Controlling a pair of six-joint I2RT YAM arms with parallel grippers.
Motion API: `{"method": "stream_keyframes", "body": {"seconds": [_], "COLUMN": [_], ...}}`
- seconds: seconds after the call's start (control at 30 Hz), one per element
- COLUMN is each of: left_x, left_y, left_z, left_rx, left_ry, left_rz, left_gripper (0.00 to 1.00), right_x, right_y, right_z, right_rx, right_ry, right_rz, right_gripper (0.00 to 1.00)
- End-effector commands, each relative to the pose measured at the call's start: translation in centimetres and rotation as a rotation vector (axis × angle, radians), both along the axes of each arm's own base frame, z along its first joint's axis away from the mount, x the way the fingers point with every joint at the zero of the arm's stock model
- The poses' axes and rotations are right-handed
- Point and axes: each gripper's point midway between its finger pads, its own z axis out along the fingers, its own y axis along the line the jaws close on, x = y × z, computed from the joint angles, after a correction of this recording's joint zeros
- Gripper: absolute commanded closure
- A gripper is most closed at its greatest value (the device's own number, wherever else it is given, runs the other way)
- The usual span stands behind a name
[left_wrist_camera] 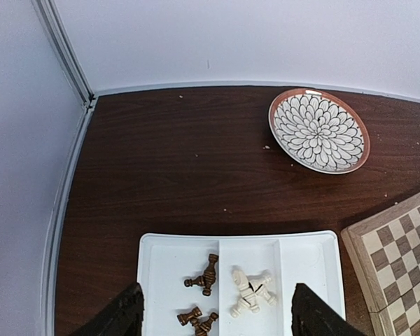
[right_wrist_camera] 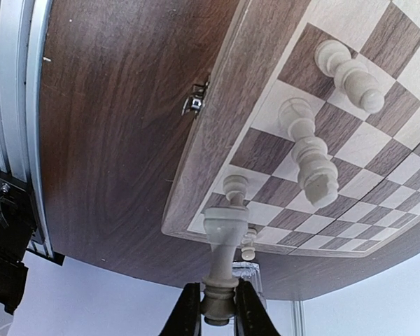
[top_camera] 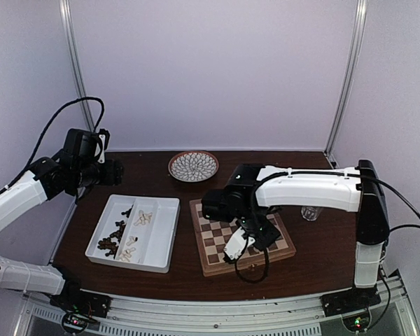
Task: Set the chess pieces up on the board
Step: Place the king on e1.
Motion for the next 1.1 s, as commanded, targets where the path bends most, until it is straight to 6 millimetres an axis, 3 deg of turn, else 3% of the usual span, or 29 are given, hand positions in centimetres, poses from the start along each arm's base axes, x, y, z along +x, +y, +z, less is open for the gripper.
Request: {"method": "stream_keyframes", "body": {"seconds": [0.0,1.07], "left_x": [0.5,0.5], "left_y": [-0.1,-0.3], "left_z": [0.7,0.6], "left_rx": [-0.021,-0.041], "left_ry": [-0.034,-0.030], "left_rz": [-0.003,-0.007], "left_gripper": [0.28,0.28], "right_x": [0.5,1.5], "right_y": [0.5,0.2], "right_z": [-0.1,-3.7], "right_rx": [-0.005,-0.105], "right_ry": [-0.034,-0.102], "right_rz": [0.007,0.055], "right_gripper": [0.91,0.89]}}
